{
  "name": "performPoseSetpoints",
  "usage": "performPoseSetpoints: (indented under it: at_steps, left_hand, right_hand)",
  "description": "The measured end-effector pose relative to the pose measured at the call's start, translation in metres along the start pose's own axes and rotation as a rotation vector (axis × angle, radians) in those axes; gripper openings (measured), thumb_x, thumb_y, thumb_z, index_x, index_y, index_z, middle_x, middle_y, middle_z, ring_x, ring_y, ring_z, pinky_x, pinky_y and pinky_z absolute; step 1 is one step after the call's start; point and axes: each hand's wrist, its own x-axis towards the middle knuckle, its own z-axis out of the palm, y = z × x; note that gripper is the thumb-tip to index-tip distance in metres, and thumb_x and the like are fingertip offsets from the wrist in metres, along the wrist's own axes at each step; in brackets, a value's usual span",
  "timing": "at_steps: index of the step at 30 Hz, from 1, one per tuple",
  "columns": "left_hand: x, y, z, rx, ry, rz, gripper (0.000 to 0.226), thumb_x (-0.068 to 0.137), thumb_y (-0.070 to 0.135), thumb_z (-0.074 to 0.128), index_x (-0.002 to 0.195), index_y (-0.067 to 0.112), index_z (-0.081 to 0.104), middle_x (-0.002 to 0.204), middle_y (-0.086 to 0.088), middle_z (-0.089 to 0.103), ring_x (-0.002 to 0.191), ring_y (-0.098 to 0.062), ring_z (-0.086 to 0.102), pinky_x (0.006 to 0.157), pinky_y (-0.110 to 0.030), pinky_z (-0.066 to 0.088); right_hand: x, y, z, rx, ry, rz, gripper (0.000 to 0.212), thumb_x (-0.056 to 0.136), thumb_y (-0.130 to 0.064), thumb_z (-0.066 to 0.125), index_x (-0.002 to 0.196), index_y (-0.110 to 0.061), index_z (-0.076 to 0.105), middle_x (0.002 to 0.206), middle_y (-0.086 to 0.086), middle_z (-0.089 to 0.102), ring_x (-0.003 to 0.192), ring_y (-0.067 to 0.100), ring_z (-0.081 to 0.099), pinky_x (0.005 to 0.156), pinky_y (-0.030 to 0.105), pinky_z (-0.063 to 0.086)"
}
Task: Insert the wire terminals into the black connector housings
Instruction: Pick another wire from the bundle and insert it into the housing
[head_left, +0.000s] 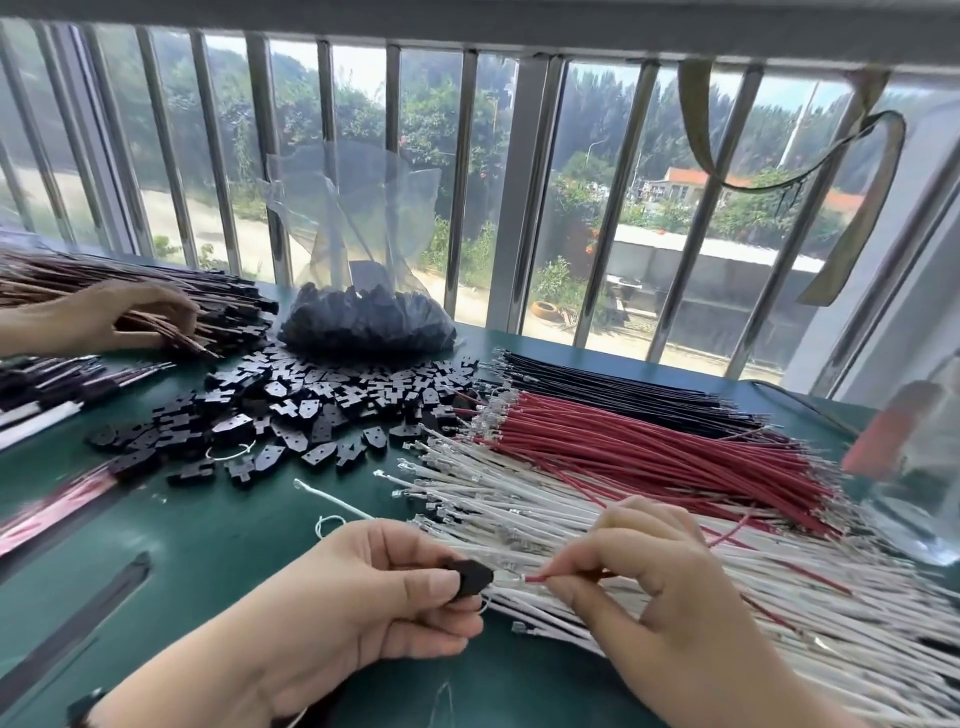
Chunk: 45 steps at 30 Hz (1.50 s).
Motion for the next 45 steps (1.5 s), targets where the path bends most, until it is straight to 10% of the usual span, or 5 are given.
performPoseSetpoints:
  at_steps: [9,22,45]
  left_hand:
    - [-0.004,0.003,0.006,0.038,0.091,0.092,0.055,0.022,0.02,0.098,0.069,0.003,0.075,0.077,-0.027,0.071,0.068,-0.034,0.072,0.056,-0.032,0.058]
    - [-0.003,0.005,0.005,0.048,0.095,0.068,0.01,0.064,0.008,0.07,0.071,0.005,0.076,0.07,-0.017,0.071,0.06,-0.023,0.069,0.057,-0.031,0.058]
    - [-0.005,0.003,0.012,0.119,0.105,0.119,0.015,0.054,-0.002,0.074,0.065,0.009,0.075,0.07,-0.014,0.073,0.066,-0.027,0.072,0.06,-0.029,0.058]
  right_hand:
    - [0.001,0.004,0.0,0.052,-0.164,0.061,0.017,0.08,-0.034,0.071,0.07,-0.044,0.063,0.077,-0.021,0.061,0.086,0.002,0.051,0.087,0.023,0.031]
    - [0.004,0.002,-0.006,0.109,-0.069,0.056,0.011,0.072,-0.045,0.067,0.071,-0.035,0.072,0.074,-0.026,0.062,0.082,0.001,0.055,0.083,0.032,0.037]
    - [0.002,0.0,-0.002,0.085,-0.18,0.08,0.025,0.075,-0.054,0.055,0.071,-0.034,0.069,0.079,-0.025,0.063,0.087,0.001,0.053,0.085,0.029,0.035]
